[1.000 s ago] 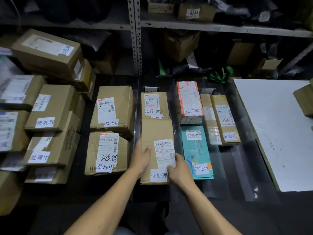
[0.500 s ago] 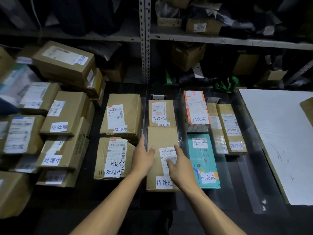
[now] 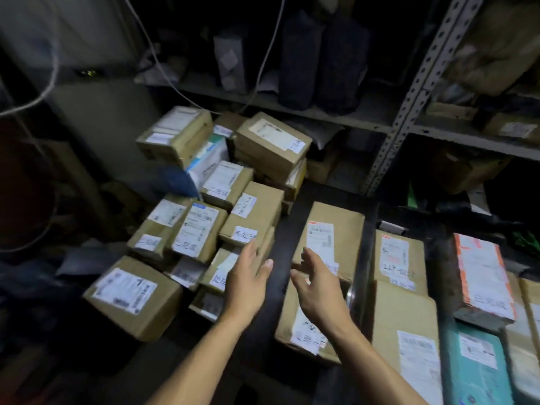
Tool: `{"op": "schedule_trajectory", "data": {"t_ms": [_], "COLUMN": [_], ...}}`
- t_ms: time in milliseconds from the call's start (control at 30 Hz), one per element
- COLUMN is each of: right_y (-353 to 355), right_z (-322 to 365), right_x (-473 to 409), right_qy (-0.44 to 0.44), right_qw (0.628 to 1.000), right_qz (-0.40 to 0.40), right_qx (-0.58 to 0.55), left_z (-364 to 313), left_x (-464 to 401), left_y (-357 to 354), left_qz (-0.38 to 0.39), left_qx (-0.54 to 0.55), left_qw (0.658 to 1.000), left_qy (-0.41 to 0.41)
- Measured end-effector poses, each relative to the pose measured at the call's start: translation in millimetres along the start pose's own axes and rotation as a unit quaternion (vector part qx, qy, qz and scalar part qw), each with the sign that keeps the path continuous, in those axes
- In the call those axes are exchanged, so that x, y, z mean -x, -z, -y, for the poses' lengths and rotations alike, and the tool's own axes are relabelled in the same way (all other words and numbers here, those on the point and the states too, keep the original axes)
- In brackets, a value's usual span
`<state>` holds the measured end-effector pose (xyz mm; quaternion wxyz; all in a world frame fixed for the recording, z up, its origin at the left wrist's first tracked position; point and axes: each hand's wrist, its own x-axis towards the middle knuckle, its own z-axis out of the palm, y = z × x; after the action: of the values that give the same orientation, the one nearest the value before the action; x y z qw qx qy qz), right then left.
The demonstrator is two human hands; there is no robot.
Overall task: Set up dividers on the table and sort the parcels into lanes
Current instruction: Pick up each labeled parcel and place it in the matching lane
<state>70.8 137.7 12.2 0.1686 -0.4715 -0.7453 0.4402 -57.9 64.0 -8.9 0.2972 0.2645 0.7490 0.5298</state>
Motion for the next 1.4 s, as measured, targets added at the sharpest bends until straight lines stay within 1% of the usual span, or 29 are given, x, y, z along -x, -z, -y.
{"op": "schedule_trajectory", "data": {"t_ms": [133,200,400,533,600,667,733,833,1067,1200,1400], "right_y": [-55,-79,-143,-179,-192,-203,-209,-211,-211,-211,-193], "right_z": [32,41,63,84,90,92,93,93,87,89,89], "right_x": [-21,-29,-48,-70,-80,-88,-93,-93,-80,-77,-67], "right_qy": [0.022,0.010,-0.046,-0.071,-0.086,-0.113,-0.138,-0.154,-0.107,-0.079,-0.053], "right_qw": [0.999,0.998,0.991,0.989,0.989,0.987,0.983,0.977,0.977,0.981,0.982], "right_qz": [0.039,0.060,0.127,0.127,0.116,0.110,0.104,0.095,0.103,0.085,0.057], "right_qx": [-0.003,-0.007,-0.019,-0.028,-0.017,-0.028,-0.058,-0.116,-0.150,-0.159,-0.170], "left_z": [22,35,63,71,74,75,76,79,86,84,59], "left_x": [-17,-24,-62,-99,-116,-131,-141,-148,-143,-136,-112], "left_y": [65,93,155,174,177,175,171,170,177,178,179], "left_qz": [-0.049,-0.071,-0.138,-0.126,-0.106,-0.076,-0.052,-0.047,-0.052,-0.047,-0.069], "left_qx": [0.019,0.026,-0.013,-0.043,-0.072,-0.106,-0.135,-0.140,-0.081,-0.055,0.003], "left_qw": [0.998,0.997,0.988,0.988,0.988,0.988,0.986,0.985,0.991,0.994,0.997], "left_qy": [0.018,0.034,0.064,0.081,0.083,0.087,0.085,0.089,0.088,0.081,0.032]}}
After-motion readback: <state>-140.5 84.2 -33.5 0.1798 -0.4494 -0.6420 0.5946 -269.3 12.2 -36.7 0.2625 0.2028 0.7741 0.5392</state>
